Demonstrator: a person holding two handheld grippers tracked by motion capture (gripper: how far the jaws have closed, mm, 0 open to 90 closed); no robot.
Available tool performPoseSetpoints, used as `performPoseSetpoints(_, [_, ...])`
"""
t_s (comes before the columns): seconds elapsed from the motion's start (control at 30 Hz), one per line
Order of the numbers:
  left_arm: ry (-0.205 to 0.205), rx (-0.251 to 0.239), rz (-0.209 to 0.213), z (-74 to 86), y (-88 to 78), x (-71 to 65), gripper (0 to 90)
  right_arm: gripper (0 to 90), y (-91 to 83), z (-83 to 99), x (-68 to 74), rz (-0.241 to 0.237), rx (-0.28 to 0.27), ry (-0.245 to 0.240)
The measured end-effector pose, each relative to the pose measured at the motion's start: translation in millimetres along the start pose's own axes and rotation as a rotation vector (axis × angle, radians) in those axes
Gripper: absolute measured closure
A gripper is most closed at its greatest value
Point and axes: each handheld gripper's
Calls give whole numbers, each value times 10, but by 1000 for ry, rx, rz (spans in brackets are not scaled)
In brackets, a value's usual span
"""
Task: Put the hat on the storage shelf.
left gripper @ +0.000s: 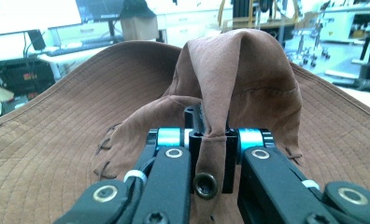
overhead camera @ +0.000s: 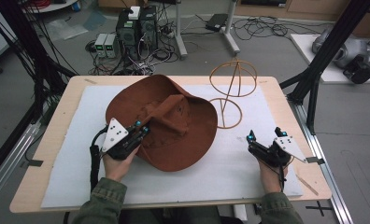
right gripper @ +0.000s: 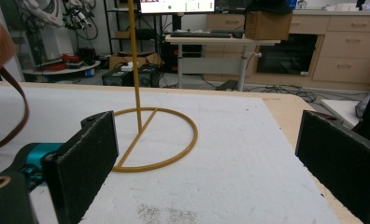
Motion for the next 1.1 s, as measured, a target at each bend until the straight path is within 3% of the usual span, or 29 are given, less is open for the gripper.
performPoseSetpoints(0.47, [14, -115, -19, -254, -35, 20, 869, 51, -11, -5, -6, 3, -5, 14])
performPoseSetpoints(0.87, [-28, -232, -29, -419, -27, 60, 869, 51, -13, -7, -8, 7, -9, 14])
performPoseSetpoints(1.1, [-22, -281, -15, -518, 50, 62, 869, 51, -13, -8, -16, 9, -13, 13])
Point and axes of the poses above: each handheld gripper's, and its own axes: y roughly forward along the jaws, z roughly out of its underside, x roughly to its left, and after that the axes turned 1 degree about -z, right-handed
